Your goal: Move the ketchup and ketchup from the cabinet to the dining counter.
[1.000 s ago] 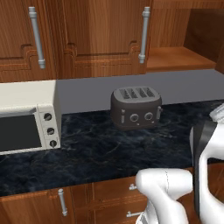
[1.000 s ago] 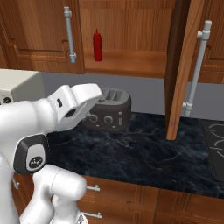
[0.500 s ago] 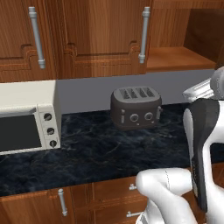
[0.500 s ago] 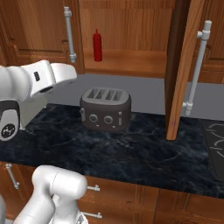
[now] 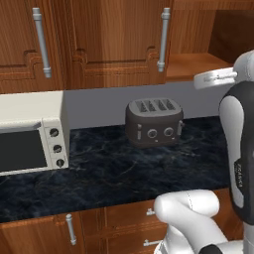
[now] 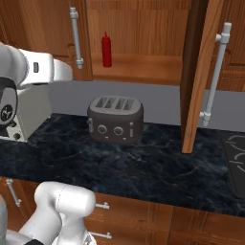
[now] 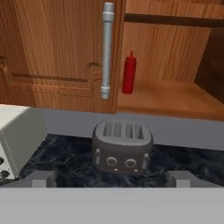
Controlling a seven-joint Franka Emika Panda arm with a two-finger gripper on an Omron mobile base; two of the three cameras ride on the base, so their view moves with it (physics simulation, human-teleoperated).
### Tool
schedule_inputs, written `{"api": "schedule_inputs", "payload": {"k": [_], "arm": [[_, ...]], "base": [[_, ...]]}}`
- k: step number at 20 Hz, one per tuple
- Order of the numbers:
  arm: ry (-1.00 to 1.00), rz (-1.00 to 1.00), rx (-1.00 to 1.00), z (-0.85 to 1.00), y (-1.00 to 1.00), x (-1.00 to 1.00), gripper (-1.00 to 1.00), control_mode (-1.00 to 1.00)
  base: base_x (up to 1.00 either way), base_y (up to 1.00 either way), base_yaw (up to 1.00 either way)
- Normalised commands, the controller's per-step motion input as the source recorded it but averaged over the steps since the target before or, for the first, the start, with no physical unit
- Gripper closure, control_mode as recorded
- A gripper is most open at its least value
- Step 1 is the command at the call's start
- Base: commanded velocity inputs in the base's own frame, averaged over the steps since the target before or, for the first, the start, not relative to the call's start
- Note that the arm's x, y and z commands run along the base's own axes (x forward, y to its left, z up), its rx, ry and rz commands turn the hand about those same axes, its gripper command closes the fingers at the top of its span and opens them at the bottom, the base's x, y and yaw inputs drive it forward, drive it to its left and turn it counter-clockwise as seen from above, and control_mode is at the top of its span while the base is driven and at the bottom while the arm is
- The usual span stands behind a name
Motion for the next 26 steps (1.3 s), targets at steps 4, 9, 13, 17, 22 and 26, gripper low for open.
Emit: {"api": "schedule_inputs", "payload": {"k": [4, 9, 13, 17, 22, 26], "arm": [[0.00, 0.00, 0.09, 0.00, 0.06, 0.30, -1.00, -1.00], [0.00, 0.00, 0.00, 0.00, 0.14, 0.27, -1.00, -1.00], [0.00, 0.00, 0.00, 0.00, 0.28, 0.29, -1.00, -1.00], [0.00, 0.00, 0.00, 0.00, 0.19, 0.32, -1.00, -1.00], [0.00, 0.00, 0.00, 0.00, 0.07, 0.41, -1.00, -1.00], [0.00, 0.00, 0.00, 0.00, 0.00, 0.48, -1.00, -1.00]], "base": [[0.00, 0.00, 0.00], [0.00, 0.00, 0.00], [0.00, 0.00, 0.00], [0.00, 0.00, 0.00], [0.00, 0.00, 0.00], [0.00, 0.00, 0.00]]}}
